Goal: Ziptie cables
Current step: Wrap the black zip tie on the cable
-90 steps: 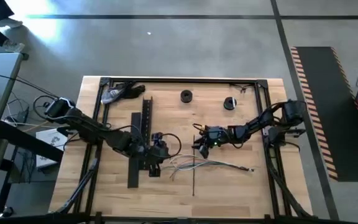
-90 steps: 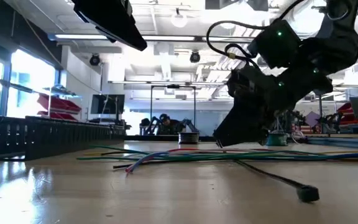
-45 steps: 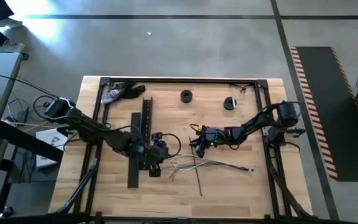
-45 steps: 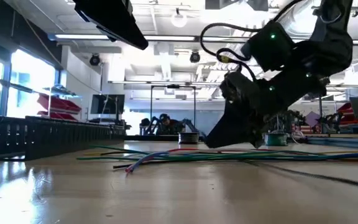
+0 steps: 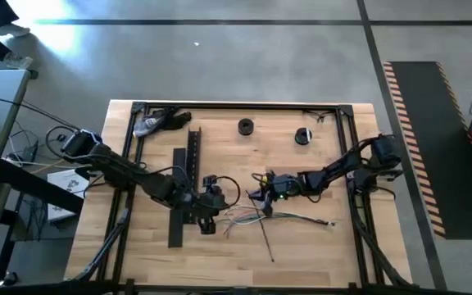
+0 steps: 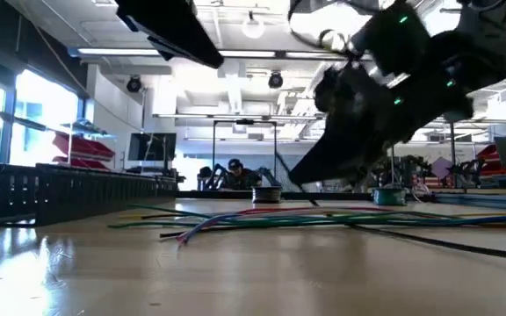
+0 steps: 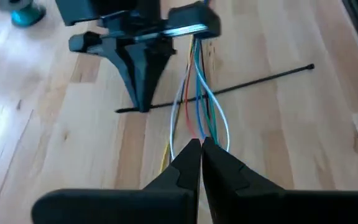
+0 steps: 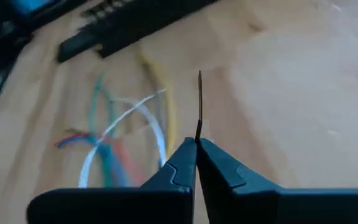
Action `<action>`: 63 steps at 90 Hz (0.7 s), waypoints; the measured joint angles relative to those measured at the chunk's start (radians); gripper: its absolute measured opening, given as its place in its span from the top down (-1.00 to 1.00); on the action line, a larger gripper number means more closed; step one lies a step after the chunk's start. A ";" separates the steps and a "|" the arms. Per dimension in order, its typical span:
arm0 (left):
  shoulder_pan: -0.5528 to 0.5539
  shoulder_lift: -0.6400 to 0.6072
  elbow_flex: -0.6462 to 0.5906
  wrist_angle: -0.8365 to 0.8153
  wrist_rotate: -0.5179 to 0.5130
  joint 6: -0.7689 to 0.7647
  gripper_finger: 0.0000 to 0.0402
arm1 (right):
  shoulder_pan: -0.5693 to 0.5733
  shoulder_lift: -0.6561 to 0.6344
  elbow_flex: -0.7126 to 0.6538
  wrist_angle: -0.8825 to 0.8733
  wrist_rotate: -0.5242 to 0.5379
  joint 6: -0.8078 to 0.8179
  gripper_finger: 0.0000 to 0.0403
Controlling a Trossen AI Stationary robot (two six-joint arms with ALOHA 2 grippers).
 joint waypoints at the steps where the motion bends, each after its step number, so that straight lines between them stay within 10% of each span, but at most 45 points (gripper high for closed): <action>1: -0.001 0.006 0.000 0.007 -0.002 0.006 1.00 | 0.004 -0.004 -0.006 -0.001 0.006 0.001 1.00; 38: 0.066 0.256 0.000 0.383 -0.009 0.185 0.75 | 0.141 -0.221 -0.283 0.121 0.247 0.147 1.00; 63: 0.262 0.393 0.000 0.694 0.280 0.144 0.47 | 0.149 -0.363 -0.354 0.105 0.267 0.119 1.00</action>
